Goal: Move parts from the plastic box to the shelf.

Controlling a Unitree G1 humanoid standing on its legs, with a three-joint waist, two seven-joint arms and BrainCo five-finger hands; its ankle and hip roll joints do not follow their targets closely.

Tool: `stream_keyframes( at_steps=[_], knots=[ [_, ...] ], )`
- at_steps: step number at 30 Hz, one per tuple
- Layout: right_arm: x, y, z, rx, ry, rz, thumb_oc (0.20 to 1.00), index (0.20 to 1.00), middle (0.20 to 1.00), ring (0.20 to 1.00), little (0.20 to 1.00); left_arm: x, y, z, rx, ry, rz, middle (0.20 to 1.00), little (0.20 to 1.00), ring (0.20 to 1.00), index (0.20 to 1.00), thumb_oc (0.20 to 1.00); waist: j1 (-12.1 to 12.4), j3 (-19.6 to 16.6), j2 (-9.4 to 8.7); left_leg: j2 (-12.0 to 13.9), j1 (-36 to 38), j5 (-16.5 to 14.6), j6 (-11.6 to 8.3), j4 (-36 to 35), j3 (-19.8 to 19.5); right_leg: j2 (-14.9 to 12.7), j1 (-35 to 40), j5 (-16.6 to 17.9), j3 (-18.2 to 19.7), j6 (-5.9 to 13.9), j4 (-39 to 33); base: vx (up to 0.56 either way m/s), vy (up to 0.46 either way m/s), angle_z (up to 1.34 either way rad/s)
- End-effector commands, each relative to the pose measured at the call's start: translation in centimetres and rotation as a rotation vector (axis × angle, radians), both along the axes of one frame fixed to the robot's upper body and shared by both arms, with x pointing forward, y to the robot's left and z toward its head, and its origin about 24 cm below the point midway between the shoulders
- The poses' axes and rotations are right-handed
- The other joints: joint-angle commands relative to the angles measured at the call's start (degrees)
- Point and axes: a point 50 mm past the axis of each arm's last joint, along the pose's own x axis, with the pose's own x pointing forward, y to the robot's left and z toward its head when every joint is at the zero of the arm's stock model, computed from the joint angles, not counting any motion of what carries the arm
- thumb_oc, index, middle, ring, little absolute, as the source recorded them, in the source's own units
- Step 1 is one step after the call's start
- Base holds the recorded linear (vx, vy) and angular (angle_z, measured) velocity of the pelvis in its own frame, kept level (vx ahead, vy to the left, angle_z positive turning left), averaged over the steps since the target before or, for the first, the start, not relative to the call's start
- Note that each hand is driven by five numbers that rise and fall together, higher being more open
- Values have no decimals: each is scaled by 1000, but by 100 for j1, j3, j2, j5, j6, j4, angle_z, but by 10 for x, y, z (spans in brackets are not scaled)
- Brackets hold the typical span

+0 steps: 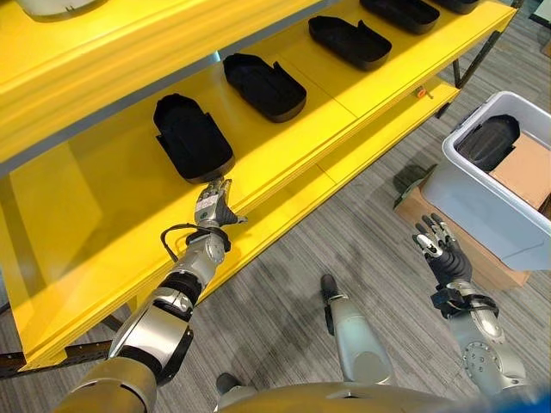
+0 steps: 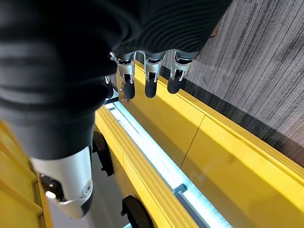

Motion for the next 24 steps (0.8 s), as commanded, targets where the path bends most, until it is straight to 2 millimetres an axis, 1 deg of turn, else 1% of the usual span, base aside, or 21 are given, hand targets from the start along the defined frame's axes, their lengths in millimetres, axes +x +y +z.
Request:
stream_keyframes(
  at_steps=[1,4,5,18,21,24],
  knots=[
    [6,5,22,18,-133,13,1000,1000,1000,1000,1000,7,16,12,-27,2,47,1000,1000,1000,1000,1000,-263,113,-282,691,88,1021,-634,321,-508,-256,746,197,127,283,-794,0,0,0],
    [4,4,21,15,-127,14,1000,1000,1000,1000,1000,12,19,20,-26,-22,57,1000,1000,1000,1000,1000,-296,113,-308,689,85,1012,-642,321,-466,-226,681,201,154,287,-772,24,19,1],
    [4,4,21,14,-125,12,1000,1000,1000,1000,1000,12,19,20,-27,-20,55,1000,1000,1000,1000,1000,-306,101,-302,642,148,911,-672,301,-508,-278,737,74,152,340,-748,74,46,-4],
    [-1,2,17,6,-103,22,1000,1000,1000,1000,1000,21,27,42,-43,-82,75,1000,1000,1000,1000,1000,-383,93,-352,675,183,886,-690,319,-445,-204,629,60,224,343,-696,6,4,-1],
    [-1,2,17,6,-102,23,1000,1000,1000,1000,1000,23,26,45,-44,-92,66,1000,1000,1000,1000,1000,-378,93,-350,675,176,880,-694,324,-445,-201,611,56,223,343,-691,0,4,-6],
    [-1,1,17,2,-101,21,1000,1000,1000,1000,1000,22,22,43,-50,-88,47,1000,1000,1000,1000,1000,-359,117,-344,669,163,867,-692,334,-453,-198,608,60,223,337,-683,2,2,-7]
  ],
)
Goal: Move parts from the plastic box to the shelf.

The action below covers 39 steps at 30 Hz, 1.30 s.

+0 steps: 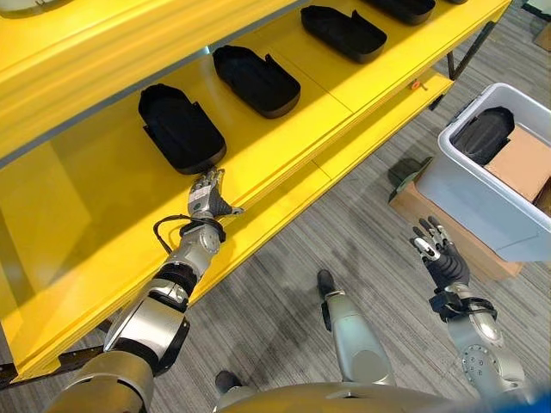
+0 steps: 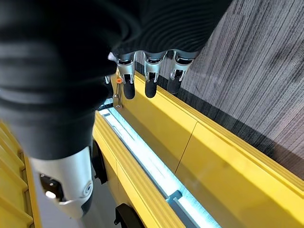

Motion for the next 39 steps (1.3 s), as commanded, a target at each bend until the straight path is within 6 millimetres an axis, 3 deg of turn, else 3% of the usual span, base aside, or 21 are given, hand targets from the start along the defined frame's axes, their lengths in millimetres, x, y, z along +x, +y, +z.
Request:
stream_keyframes(
  at_steps=[1,6,10,12,14,15,19,20,21,23,25,26,27,31,32,33,34,35,36,38,39],
  knots=[
    [5,1,22,2,-124,16,1000,1000,1000,1000,1000,15,6,26,-39,-42,-4,1000,1000,1000,1000,1000,-238,82,-259,694,203,888,-612,351,-586,-239,720,33,117,311,-629,9,2,-7],
    [5,-2,23,29,-139,-31,1000,1000,1000,1000,1000,-13,-39,1,-325,-29,-183,1000,1000,1000,1000,1000,-28,186,-187,744,38,976,-547,412,-696,-235,731,144,31,210,-657,-30,-26,-1],
    [2,-7,23,43,-149,-65,1000,1000,1000,1000,1000,-38,-56,1,-491,-27,-333,1000,1000,1000,1000,1000,116,241,-117,743,-27,937,-514,431,-805,-303,802,121,-39,183,-650,12,4,15],
    [2,-8,24,51,-156,-76,1000,1000,1000,1000,1000,-56,-60,2,-721,-34,-379,1000,1000,1000,1000,1000,186,264,-80,739,-29,924,-499,434,-845,-330,857,118,-75,167,-647,19,-1,13],
    [1,-7,26,55,-167,-71,1000,1000,1000,1000,1000,-79,-60,-5,-1088,4,-407,1000,1000,1000,1000,1000,246,271,-4,732,-23,933,-482,406,-897,-359,919,102,-108,145,-633,14,-2,7],
    [1,-7,26,56,-167,-70,1000,1000,1000,1000,1000,-79,-60,-5,-1089,5,-407,1000,1000,1000,1000,1000,243,268,-5,732,-24,933,-482,406,-899,-360,919,101,-110,145,-634,13,-9,12],
    [-1,-6,29,37,-173,-32,1000,1000,1000,1000,1000,-99,-74,-19,-1540,140,-444,1000,1000,1000,1000,1000,233,182,141,759,68,1017,-488,282,-920,-352,961,23,-125,122,-550,27,-17,17],
    [-1,-6,29,37,-173,-32,1000,1000,1000,1000,1000,-99,-74,-19,-1540,141,-444,1000,1000,1000,1000,1000,233,181,141,760,69,1018,-488,280,-920,-351,960,22,-125,122,-549,33,-77,12],
    [0,-4,31,14,-179,-14,1000,1000,1000,1000,1000,-106,-76,-9,-1675,96,-485,1000,1000,1000,1000,1000,256,108,288,813,89,1179,-501,226,-987,-286,967,-117,-149,69,-395,19,-65,7],
    [1,-2,33,13,-187,-1,1000,1000,1000,1000,1000,-107,-74,-6,-1702,75,-495,1000,1000,1000,1000,1000,274,83,343,850,97,1309,-520,196,-1011,-239,954,-187,-168,28,-303,18,-90,3],
    [-3,-5,33,9,-196,5,1000,1000,1000,1000,1000,-110,-69,3,-1734,26,-533,1000,1000,1000,1000,1000,359,13,472,999,23,1832,-584,217,-1168,-75,995,-413,-283,-155,-131,15,-153,2],
    [-3,-5,33,9,-196,5,1000,1000,1000,1000,1000,-110,-69,3,-1734,26,-533,1000,1000,1000,1000,1000,355,12,475,1002,19,1835,-585,216,-1174,-74,995,-415,-289,-157,-130,35,-271,7],
    [-7,-9,33,2,-197,-4,1000,1000,1000,1000,1000,-114,-66,8,-1788,-12,-553,1000,1000,1000,1000,1000,451,-59,538,1105,-52,2317,-616,265,-1325,105,1160,-577,-432,-354,-103,31,-187,11],
    [-9,-15,34,-33,-202,-25,1000,1000,1000,1000,1000,-115,-63,14,-1827,-58,-571,1000,1000,1000,1000,1000,518,-108,505,1158,-213,2553,-568,581,-1294,210,1596,-632,-621,-560,-380,69,-268,27],
    [-13,-18,33,-41,-192,-27,1000,1000,1000,1000,1000,-117,-58,17,-1835,-95,-574,1000,1000,1000,1000,1000,552,-116,372,820,-292,2080,-474,983,-1388,169,2019,-726,-665,-600,-745,83,-164,56],
    [-13,-18,33,-41,-192,-27,1000,1000,1000,1000,1000,-117,-58,17,-1834,-95,-574,1000,1000,1000,1000,1000,545,-111,370,820,-295,2067,-473,999,-1398,165,2036,-722,-671,-596,-759,41,-281,58],
    [-11,-16,33,-45,-191,-12,1000,1000,1000,1000,1000,-119,-55,19,-1814,-115,-569,1000,1000,1000,1000,1000,751,-98,321,120,-624,1496,-130,1177,-1847,164,2216,-426,-681,-620,-1184,-22,-161,30],
    [-10,-15,33,-39,-189,-4,1000,1000,1000,1000,1000,-121,-50,20,-1773,-120,-566,1000,1000,1000,1000,1000,829,-111,247,-325,-760,1018,30,1258,-2085,125,2344,-348,-669,-589,-1388,-24,-161,6],
    [-10,-15,33,-39,-189,-4,1000,1000,1000,1000,1000,-121,-50,20,-1773,-120,-566,1000,1000,1000,1000,1000,829,-121,247,-327,-776,1017,36,1264,-2084,123,2337,-333,-667,-586,-1403,58,-86,-35],
    [-9,-13,30,-39,-179,16,1000,1000,1000,1000,1000,-127,-42,12,-1742,-114,-519,1000,1000,1000,1000,1000,960,-131,143,-999,-900,395,251,1363,-2403,157,2517,-185,-539,-542,-1580,74,-72,-60],
    [-9,-13,30,-39,-179,16,1000,1000,1000,1000,1000,-127,-42,12,-1742,-114,-519,1000,1000,1000,1000,1000,963,-143,142,-1000,-913,404,252,1357,-2399,157,2503,-173,-535,-542,-1589,35,-31,-42]
  ],
)
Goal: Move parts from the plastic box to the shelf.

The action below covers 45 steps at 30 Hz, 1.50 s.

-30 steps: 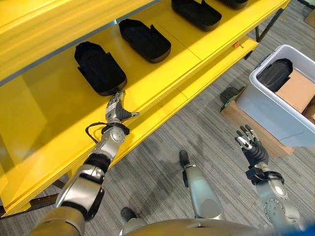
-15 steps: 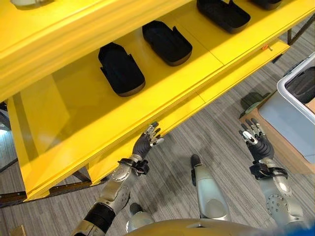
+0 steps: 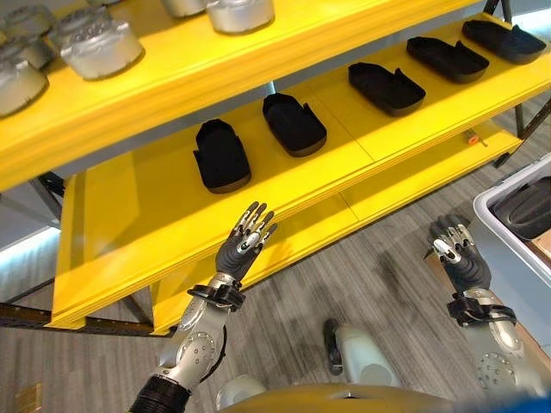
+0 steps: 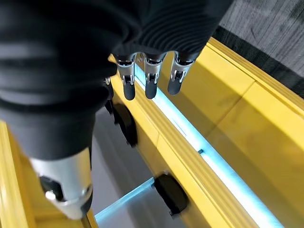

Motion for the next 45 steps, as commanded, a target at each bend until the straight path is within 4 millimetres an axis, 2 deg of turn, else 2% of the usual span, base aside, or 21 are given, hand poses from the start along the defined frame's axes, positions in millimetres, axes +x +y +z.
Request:
stream_keyframes(
  at_steps=[1,2,3,5,7,13,17,20,21,23,24,26,28,31,32,33,35,37,38,40,45],
  knots=[
    [2,4,19,-31,-101,49,1000,1000,1000,1000,1000,5,17,24,21,-142,71,1000,1000,1000,1000,1000,-141,116,-7,28,-461,74,-7,430,-68,-207,1052,624,350,711,-1817,-2,0,-39],
    [2,4,19,-31,-101,49,1000,1000,1000,1000,1000,5,17,24,21,-142,71,1000,1000,1000,1000,1000,-141,116,-7,28,-461,74,-7,430,-68,-207,1052,624,350,711,-1817,182,-52,-19],
    [1,12,11,-6,-72,88,1000,1000,1000,1000,1000,-5,24,18,96,-119,105,1000,1000,1000,1000,1000,127,75,-73,-1132,-564,-457,267,253,-1036,-23,1359,793,571,738,-2106,214,-57,-26],
    [3,17,8,17,-66,103,1000,1000,1000,1000,1000,-6,28,21,127,-130,127,1000,1000,1000,1000,1000,214,47,-70,-1313,-511,-443,359,75,-1403,58,1452,883,699,768,-2260,157,-30,-70],
    [-1,21,0,55,-37,104,1000,1000,1000,1000,1000,-11,29,13,112,-99,143,1000,1000,1000,1000,1000,192,-156,-73,-1218,-249,-420,549,-311,-1235,118,1626,1000,732,804,-2542,100,32,-158],
    [-4,24,-3,77,-19,104,1000,1000,1000,1000,1000,-15,30,7,127,-61,150,1000,1000,1000,1000,1000,133,-332,-52,-1158,123,-283,664,-890,-1198,187,1696,979,834,786,-2494,45,38,-27],
    [-5,27,-6,83,-6,112,1000,1000,1000,1000,1000,-13,29,11,155,-77,141,1000,1000,1000,1000,1000,54,-268,-32,-1111,221,-366,748,-862,-1034,281,1447,867,1013,792,-1933,-36,36,-25],
    [0,31,-4,78,-18,127,1000,1000,1000,1000,1000,-9,32,16,177,-97,155,1000,1000,1000,1000,1000,100,-108,-12,-1031,176,-507,821,-632,-814,297,1130,733,863,895,-1259,-51,0,-46],
    [2,33,-3,79,-23,130,1000,1000,1000,1000,1000,-8,34,18,184,-104,166,1000,1000,1000,1000,1000,166,-38,6,-987,212,-579,846,-557,-701,131,997,725,530,1006,-892,-48,-37,-43],
    [8,41,-1,94,-39,130,1000,1000,1000,1000,1000,-6,39,23,201,-120,187,1000,1000,1000,1000,1000,257,-10,123,-745,428,-719,743,-610,-320,-858,755,1115,-500,1219,-768,4,-125,-92],
    [8,41,-1,94,-39,130,1000,1000,1000,1000,1000,-6,39,23,201,-120,187,1000,1000,1000,1000,1000,251,3,125,-744,449,-720,742,-618,-325,-858,774,1110,-506,1221,-769,53,-148,-114],
    [10,42,1,97,-48,132,1000,1000,1000,1000,1000,-9,43,23,190,-115,197,1000,1000,1000,1000,1000,210,-4,182,-618,594,-799,656,-705,-213,-1355,605,1479,-561,1285,-1106,118,-158,-78],
    [11,41,1,78,-47,125,1000,1000,1000,1000,1000,-10,45,24,203,-120,197,1000,1000,1000,1000,1000,179,13,150,-589,869,-968,558,-745,-129,-1959,548,2148,-599,1581,-1751,213,-262,-55],
    [11,43,2,70,-50,129,1000,1000,1000,1000,1000,-9,46,26,216,-129,200,1000,1000,1000,1000,1000,179,-9,82,-519,1065,-1091,465,-750,-23,-2184,601,2395,-812,1729,-1920,97,-133,-36],
    [11,43,2,70,-50,129,1000,1000,1000,1000,1000,-9,46,26,216,-129,200,1000,1000,1000,1000,1000,179,-8,82,-518,1066,-1091,465,-750,-24,-2184,603,2396,-813,1729,-1922,283,-370,4],
    [9,38,2,63,-43,105,1000,1000,1000,1000,1000,-2,40,30,210,-158,173,1000,1000,1000,1000,1000,143,-108,-89,-340,1208,-1337,251,-580,146,-2190,795,2201,-1166,1793,-1915,224,-284,20],
    [8,36,3,61,-47,97,1000,1000,1000,1000,1000,0,35,29,200,-155,162,1000,1000,1000,1000,1000,86,-117,-93,-232,1149,-1400,171,-418,124,-2123,870,2121,-1227,1767,-1891,216,-282,26],
    [11,30,11,48,-80,89,1000,1000,1000,1000,1000,8,27,36,167,-193,148,1000,1000,1000,1000,1000,-106,-72,-30,101,1077,-1434,26,35,135,-1973,642,1608,-1264,1567,-1290,189,-275,19],
    [11,30,12,47,-80,89,1000,1000,1000,1000,1000,8,27,36,167,-193,148,1000,1000,1000,1000,1000,-104,-75,-23,110,1070,-1440,20,44,136,-1968,627,1589,-1261,1562,-1266,138,-220,12],
    [12,25,14,50,-93,70,1000,1000,1000,1000,1000,12,21,41,144,-215,134,1000,1000,1000,1000,1000,-302,22,34,414,1161,-1215,-60,34,252,-1715,330,1201,-1147,1402,-710,126,-233,-5],
    [11,25,12,60,-86,75,1000,1000,1000,1000,1000,14,22,45,145,-231,147,1000,1000,1000,1000,1000,-396,0,69,714,1247,-768,-169,138,389,-1288,114,801,-992,1166,-434,122,-219,-32]
  ],
)
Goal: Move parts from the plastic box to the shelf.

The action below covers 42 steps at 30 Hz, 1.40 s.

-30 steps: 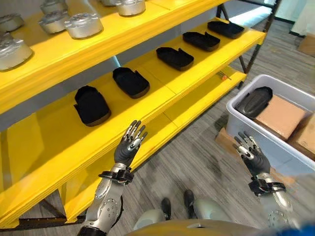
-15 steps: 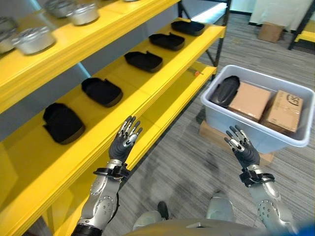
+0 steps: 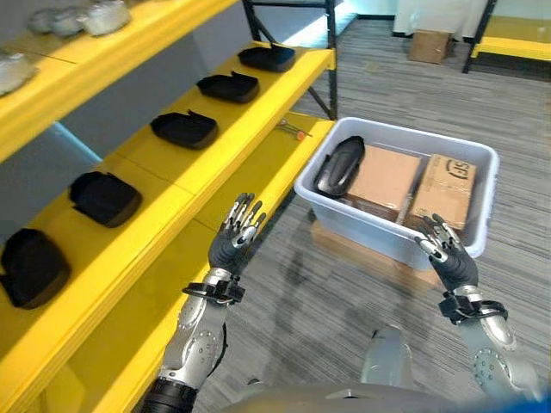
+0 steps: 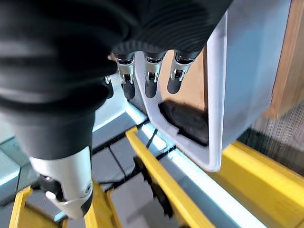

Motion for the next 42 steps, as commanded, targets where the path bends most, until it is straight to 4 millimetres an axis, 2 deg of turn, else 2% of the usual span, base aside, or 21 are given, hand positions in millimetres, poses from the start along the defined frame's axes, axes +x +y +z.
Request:
stream_keyframes(
  at_steps=[1,2,3,7,8,10,11,12,14,16,17,19,25,27,30,33,37,38,40,41,42],
  knots=[
    [7,12,16,73,-124,-3,1000,1000,1000,1000,1000,1,20,28,52,-140,59,1000,1000,1000,1000,1000,-64,0,-288,-65,548,-97,-411,1059,-67,605,866,734,-283,-41,-1588,116,-199,-41],
    [6,12,16,70,-121,-2,1000,1000,1000,1000,1000,-1,23,27,57,-131,68,1000,1000,1000,1000,1000,-13,5,-318,10,338,333,-419,1686,-178,810,963,606,-242,-196,-1629,276,-456,-76],
    [5,11,15,78,-117,-2,1000,1000,1000,1000,1000,-5,25,22,51,-108,77,1000,1000,1000,1000,1000,178,56,-528,-80,-341,846,-266,3102,-579,1117,1309,503,-78,-497,-1893,283,-443,-95],
    [0,7,15,74,-110,-6,1000,1000,1000,1000,1000,-11,27,17,53,-78,80,1000,1000,1000,1000,1000,395,192,-779,-556,-1129,564,-54,3951,-892,1341,1730,468,253,-637,-2254,196,-196,-103],
    [-2,5,12,80,-100,-18,1000,1000,1000,1000,1000,-13,27,15,54,-67,79,1000,1000,1000,1000,1000,480,226,-813,-703,-1441,337,30,3774,-920,1368,1862,459,371,-603,-2341,248,73,-65],
    [-3,3,11,74,-98,-27,1000,1000,1000,1000,1000,-16,29,13,53,-57,85,1000,1000,1000,1000,1000,592,305,-811,-518,-1781,324,22,3090,-967,1382,2117,408,527,-525,-2449,250,98,-51],
    [-4,1,9,71,-89,-31,1000,1000,1000,1000,1000,-18,30,12,52,-54,82,1000,1000,1000,1000,1000,625,305,-796,-359,-1717,434,-28,2665,-965,1386,2179,376,590,-491,-2442,313,215,-90],
    [-4,1,8,63,-83,-26,1000,1000,1000,1000,1000,-19,33,13,70,-55,90,1000,1000,1000,1000,1000,803,342,-697,-218,-1688,790,-174,1368,-1303,1432,2355,223,754,-402,-2404,312,215,-94],
    [-5,1,7,60,-83,-26,1000,1000,1000,1000,1000,-18,34,13,81,-58,91,1000,1000,1000,1000,1000,854,331,-641,-80,-1661,1027,-281,730,-1458,1451,2478,114,846,-355,-2417,299,220,-86],
    [-6,0,6,60,-76,-32,1000,1000,1000,1000,1000,-17,34,13,89,-58,94,1000,1000,1000,1000,1000,810,300,-584,145,-1527,1187,-419,412,-1195,1371,2613,22,847,-281,-2366,293,287,-80],
    [-7,4,2,60,-55,-7,1000,1000,1000,1000,1000,-18,33,10,91,-51,94,1000,1000,1000,1000,1000,874,214,-509,-33,-1232,816,-340,350,-1561,1242,2604,-32,964,-152,-2281,167,250,-26],
    [-8,5,2,72,-55,-8,1000,1000,1000,1000,1000,-17,33,11,88,-54,90,1000,1000,1000,1000,1000,841,127,-502,-158,-1215,685,-329,378,-1602,1157,2602,37,944,-118,-2289,177,211,-34],
    [-12,9,-1,103,-44,-4,1000,1000,1000,1000,1000,-16,36,15,103,-68,74,1000,1000,1000,1000,1000,740,-81,-621,-604,-1148,91,-181,785,-1203,591,2895,357,955,220,-2561,174,225,12],
    [-9,15,-1,108,-48,20,1000,1000,1000,1000,1000,-14,38,16,124,-63,81,1000,1000,1000,1000,1000,739,-193,-720,-889,-1206,-305,-46,1168,-1042,255,2893,708,1001,401,-2600,140,271,5],
    [-7,17,-1,110,-49,26,1000,1000,1000,1000,1000,-13,38,16,132,-66,80,1000,1000,1000,1000,1000,738,-230,-751,-1005,-1224,-451,53,1305,-1003,160,2839,874,1067,450,-2568,65,158,4],
    [-4,19,-1,117,-53,25,1000,1000,1000,1000,1000,-10,37,17,136,-66,80,1000,1000,1000,1000,1000,723,-271,-779,-1205,-1195,-612,208,1355,-1004,28,2748,1259,1205,520,-2436,55,177,-12],
    [4,27,1,124,-66,39,1000,1000,1000,1000,1000,-9,37,17,150,-61,96,1000,1000,1000,1000,1000,741,-200,-668,-1397,-878,-699,506,1089,-964,9,2096,2204,1311,424,-1553,19,201,0],
    [4,27,1,124,-67,39,1000,1000,1000,1000,1000,-9,37,17,150,-61,96,1000,1000,1000,1000,1000,749,-195,-669,-1398,-869,-696,506,1080,-955,10,2089,2199,1322,424,-1542,-16,221,-4],
    [7,32,3,133,-76,49,1000,1000,1000,1000,1000,-8,38,15,157,-53,105,1000,1000,1000,1000,1000,746,-128,-517,-1428,-579,-653,617,740,-804,173,1824,1722,509,294,-1077,20,257,-59],
    [7,32,3,133,-76,50,1000,1000,1000,1000,1000,-8,38,15,156,-53,106,1000,1000,1000,1000,1000,734,-117,-519,-1430,-559,-652,612,727,-814,168,1835,1699,499,291,-1055,74,253,-72],
    [8,32,3,134,-75,63,1000,1000,1000,1000,1000,-9,38,13,151,-41,107,1000,1000,1000,1000,1000,670,-158,-505,-1431,-384,-581,643,447,-717,751,1657,1080,255,150,-1221,59,74,-27]
  ],
)
